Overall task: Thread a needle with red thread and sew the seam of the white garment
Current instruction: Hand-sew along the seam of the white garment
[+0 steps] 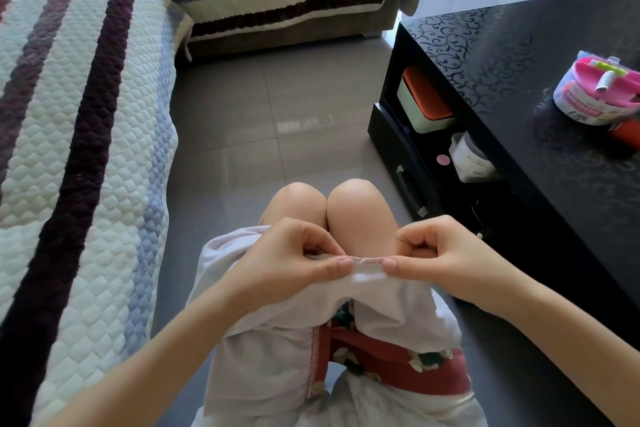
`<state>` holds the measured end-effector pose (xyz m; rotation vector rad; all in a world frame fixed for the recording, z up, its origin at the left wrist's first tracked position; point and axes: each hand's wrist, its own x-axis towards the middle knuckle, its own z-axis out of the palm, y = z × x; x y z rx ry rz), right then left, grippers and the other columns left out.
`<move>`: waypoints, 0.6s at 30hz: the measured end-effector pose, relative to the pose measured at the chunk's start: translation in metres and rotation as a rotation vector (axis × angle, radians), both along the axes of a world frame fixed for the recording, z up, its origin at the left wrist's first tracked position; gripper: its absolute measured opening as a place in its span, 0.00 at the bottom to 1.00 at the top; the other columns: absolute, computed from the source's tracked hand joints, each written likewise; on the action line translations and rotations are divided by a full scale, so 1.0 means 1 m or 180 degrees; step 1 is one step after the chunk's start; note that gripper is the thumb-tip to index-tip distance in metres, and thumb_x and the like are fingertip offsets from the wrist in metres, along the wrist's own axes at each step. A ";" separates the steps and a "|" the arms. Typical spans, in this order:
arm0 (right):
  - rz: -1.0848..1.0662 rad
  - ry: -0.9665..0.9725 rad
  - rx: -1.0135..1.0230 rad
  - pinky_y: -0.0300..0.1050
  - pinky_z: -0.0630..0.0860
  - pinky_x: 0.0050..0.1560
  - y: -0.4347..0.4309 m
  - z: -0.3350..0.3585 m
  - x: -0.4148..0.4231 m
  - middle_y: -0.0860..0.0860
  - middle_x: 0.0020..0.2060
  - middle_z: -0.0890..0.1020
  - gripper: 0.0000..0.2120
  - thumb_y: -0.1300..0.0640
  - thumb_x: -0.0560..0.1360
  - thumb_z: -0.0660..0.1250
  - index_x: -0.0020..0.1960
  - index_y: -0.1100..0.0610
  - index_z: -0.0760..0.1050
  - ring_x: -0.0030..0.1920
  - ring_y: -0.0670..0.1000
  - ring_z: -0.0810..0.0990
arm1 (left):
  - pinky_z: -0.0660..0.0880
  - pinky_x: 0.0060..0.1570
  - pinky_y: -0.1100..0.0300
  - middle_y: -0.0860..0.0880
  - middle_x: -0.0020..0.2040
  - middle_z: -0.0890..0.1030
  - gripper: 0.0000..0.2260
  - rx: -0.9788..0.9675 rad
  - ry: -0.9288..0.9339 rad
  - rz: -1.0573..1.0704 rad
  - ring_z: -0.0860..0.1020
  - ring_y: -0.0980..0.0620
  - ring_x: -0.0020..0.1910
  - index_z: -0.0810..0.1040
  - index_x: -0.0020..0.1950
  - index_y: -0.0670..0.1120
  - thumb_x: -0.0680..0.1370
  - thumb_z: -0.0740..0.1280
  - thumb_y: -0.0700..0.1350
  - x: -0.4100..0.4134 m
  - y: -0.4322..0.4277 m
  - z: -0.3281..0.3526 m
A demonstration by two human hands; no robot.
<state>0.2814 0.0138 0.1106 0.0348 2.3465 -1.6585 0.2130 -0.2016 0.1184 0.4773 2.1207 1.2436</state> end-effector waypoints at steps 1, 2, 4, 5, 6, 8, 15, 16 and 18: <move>-0.0136 0.0007 0.0038 0.49 0.63 0.34 -0.001 -0.002 0.001 0.67 0.28 0.71 0.22 0.45 0.65 0.73 0.33 0.65 0.75 0.31 0.53 0.67 | 0.77 0.44 0.64 0.52 0.40 0.86 0.04 -0.0087 0.0069 0.0066 0.83 0.57 0.43 0.85 0.39 0.47 0.72 0.75 0.47 -0.001 0.003 -0.002; -0.0263 0.0018 0.0111 0.49 0.64 0.34 -0.001 -0.005 0.003 0.67 0.28 0.72 0.20 0.47 0.66 0.74 0.32 0.64 0.75 0.31 0.52 0.68 | 0.77 0.44 0.63 0.52 0.39 0.85 0.05 -0.0146 0.0090 0.0107 0.83 0.57 0.42 0.85 0.39 0.48 0.72 0.75 0.47 -0.001 0.006 -0.004; -0.0432 0.0104 0.0385 0.46 0.65 0.33 -0.001 -0.012 0.004 0.59 0.25 0.73 0.15 0.52 0.70 0.74 0.31 0.60 0.77 0.28 0.48 0.68 | 0.77 0.42 0.63 0.53 0.38 0.85 0.05 -0.0215 0.0038 0.0180 0.82 0.60 0.39 0.84 0.37 0.49 0.72 0.74 0.48 -0.002 0.010 -0.009; -0.0470 0.0180 0.0603 0.45 0.64 0.32 -0.002 -0.016 0.005 0.52 0.23 0.72 0.13 0.54 0.71 0.74 0.31 0.57 0.77 0.26 0.44 0.66 | 0.76 0.41 0.63 0.53 0.37 0.85 0.06 -0.0227 -0.0028 0.0220 0.81 0.61 0.37 0.84 0.36 0.50 0.72 0.74 0.48 -0.002 0.011 -0.011; -0.0500 0.0256 0.0827 0.44 0.63 0.31 -0.003 -0.019 0.006 0.47 0.21 0.70 0.13 0.54 0.72 0.73 0.30 0.54 0.77 0.25 0.43 0.66 | 0.76 0.41 0.63 0.53 0.37 0.85 0.06 -0.0229 -0.0105 0.0254 0.80 0.62 0.37 0.84 0.35 0.50 0.72 0.74 0.48 -0.003 0.012 -0.014; -0.0584 0.0459 0.1115 0.41 0.62 0.31 -0.004 -0.025 0.006 0.43 0.21 0.69 0.12 0.53 0.72 0.72 0.31 0.50 0.76 0.25 0.43 0.66 | 0.76 0.43 0.61 0.52 0.38 0.85 0.05 -0.0241 -0.0179 0.0321 0.81 0.61 0.38 0.84 0.36 0.51 0.72 0.75 0.48 -0.003 0.011 -0.017; -0.0728 0.1207 0.1126 0.31 0.64 0.33 -0.002 -0.026 0.008 0.35 0.30 0.75 0.04 0.54 0.71 0.69 0.37 0.52 0.79 0.30 0.42 0.72 | 0.75 0.42 0.70 0.57 0.43 0.85 0.04 -0.0109 -0.0272 0.0422 0.83 0.61 0.45 0.85 0.39 0.45 0.72 0.74 0.45 -0.005 0.000 -0.016; -0.0700 0.1283 0.1121 0.29 0.64 0.34 -0.002 -0.027 0.009 0.34 0.31 0.75 0.03 0.55 0.71 0.69 0.38 0.52 0.79 0.31 0.42 0.72 | 0.74 0.42 0.70 0.57 0.42 0.85 0.04 -0.0083 -0.0220 0.0423 0.83 0.61 0.45 0.85 0.39 0.45 0.72 0.75 0.44 -0.004 -0.001 -0.014; -0.0680 0.1391 0.1110 0.29 0.65 0.35 -0.002 -0.030 0.011 0.34 0.31 0.74 0.03 0.56 0.71 0.69 0.39 0.54 0.80 0.31 0.41 0.71 | 0.76 0.42 0.67 0.56 0.41 0.85 0.02 -0.0076 0.0051 0.0417 0.83 0.60 0.44 0.84 0.39 0.46 0.72 0.75 0.43 -0.001 -0.002 -0.013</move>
